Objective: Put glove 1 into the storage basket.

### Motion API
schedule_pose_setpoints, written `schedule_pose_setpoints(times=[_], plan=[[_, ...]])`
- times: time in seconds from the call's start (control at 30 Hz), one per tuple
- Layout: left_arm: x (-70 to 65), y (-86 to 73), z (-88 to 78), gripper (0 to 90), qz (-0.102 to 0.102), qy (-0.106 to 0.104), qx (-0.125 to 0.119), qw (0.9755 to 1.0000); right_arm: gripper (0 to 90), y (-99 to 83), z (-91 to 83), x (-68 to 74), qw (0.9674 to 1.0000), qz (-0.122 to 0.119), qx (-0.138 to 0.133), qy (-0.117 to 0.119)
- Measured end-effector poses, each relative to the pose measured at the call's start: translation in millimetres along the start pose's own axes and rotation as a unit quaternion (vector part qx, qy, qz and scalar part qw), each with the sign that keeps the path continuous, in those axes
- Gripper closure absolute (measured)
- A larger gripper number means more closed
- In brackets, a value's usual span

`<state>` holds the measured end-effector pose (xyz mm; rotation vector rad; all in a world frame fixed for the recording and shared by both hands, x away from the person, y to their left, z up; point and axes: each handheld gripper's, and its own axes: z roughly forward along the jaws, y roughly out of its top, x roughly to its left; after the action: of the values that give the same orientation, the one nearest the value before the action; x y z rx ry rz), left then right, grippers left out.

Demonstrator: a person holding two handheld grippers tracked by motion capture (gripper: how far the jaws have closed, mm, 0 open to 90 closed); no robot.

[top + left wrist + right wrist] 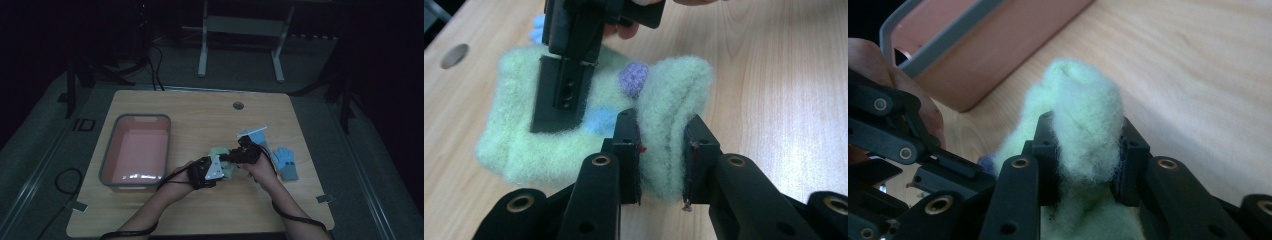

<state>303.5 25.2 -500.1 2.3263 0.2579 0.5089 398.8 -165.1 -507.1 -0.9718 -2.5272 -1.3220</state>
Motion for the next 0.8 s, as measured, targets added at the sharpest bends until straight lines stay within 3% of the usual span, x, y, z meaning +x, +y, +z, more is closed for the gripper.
schedule_pose_setpoints(times=[0.3,0.8], plan=[[15.2,-4.1,-31.1,74.0,-0.017,-0.004,-0.004,0.9998,70.0,26.6,2.7,22.1,0.9996,-0.026,-0.008,0.003],[29.3,-12.4,-76.9,74.0,-0.01,0.021,0.017,0.9996,70.0,64.1,21.3,54.5,0.9984,-0.051,-0.015,0.019]])
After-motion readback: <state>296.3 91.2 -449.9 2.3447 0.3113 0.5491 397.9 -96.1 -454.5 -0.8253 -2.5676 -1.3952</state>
